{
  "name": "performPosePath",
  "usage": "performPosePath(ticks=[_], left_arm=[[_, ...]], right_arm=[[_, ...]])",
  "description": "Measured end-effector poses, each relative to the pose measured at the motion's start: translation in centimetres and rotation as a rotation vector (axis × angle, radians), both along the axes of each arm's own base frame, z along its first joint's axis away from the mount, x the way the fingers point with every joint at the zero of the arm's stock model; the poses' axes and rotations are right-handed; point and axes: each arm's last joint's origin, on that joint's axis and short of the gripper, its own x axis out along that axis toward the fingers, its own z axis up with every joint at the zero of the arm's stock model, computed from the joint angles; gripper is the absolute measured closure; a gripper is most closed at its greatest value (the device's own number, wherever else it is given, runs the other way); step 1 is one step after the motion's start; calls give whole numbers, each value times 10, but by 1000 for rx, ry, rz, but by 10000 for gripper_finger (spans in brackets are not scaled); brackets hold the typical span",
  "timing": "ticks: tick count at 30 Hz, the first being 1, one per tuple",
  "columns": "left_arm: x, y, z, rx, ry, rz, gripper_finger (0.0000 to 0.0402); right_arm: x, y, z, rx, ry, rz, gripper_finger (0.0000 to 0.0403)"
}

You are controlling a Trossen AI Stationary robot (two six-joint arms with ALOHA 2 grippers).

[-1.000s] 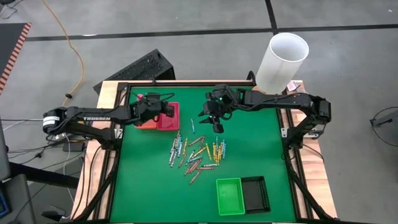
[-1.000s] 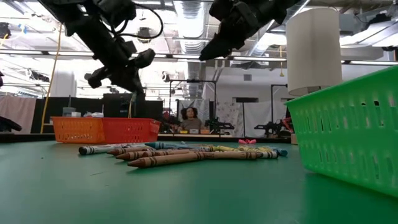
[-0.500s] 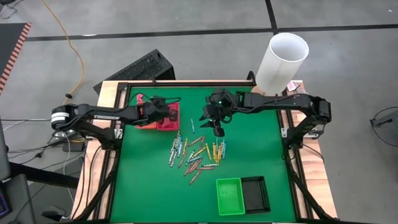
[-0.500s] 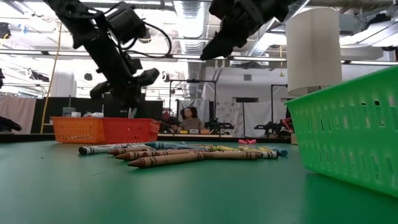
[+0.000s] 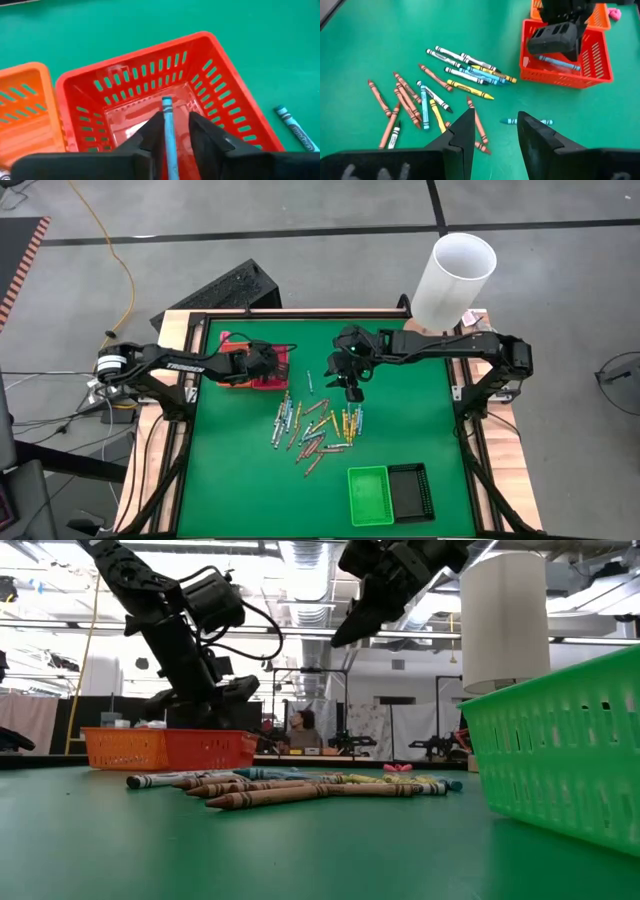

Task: Sort crayons
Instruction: Put the blue crayon into the red bin

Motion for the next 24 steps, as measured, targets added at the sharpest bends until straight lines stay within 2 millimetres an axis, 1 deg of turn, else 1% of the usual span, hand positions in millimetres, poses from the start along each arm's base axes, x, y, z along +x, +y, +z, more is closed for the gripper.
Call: performPosePath(ticks=[3,7,10,12,15,17,20,22,24], left_arm=[[0,0,4,6,-6,-24,282],[1,-4,16,-4,-71,-105,241],[0,-11,31,5,-148,-161,225],[-3,-16,41,13,-192,-184,222],[-8,-27,58,32,-260,-223,221],[-12,-34,68,47,-302,-255,221],[-18,-45,80,61,-356,-294,221],[-21,-50,87,66,-386,-316,221],[-24,-55,92,70,-411,-336,221]], right_arm=[[-2,1,-2,5,28,3,262],[-8,7,-6,0,108,35,262],[-15,16,-6,6,164,62,262],[-17,21,-7,21,194,36,262],[-21,27,-13,-15,295,-136,262],[-22,28,-18,-32,348,-328,262],[-24,26,-26,30,390,-600,262],[-24,26,-30,78,413,-678,262],[-23,26,-35,82,439,-695,262]])
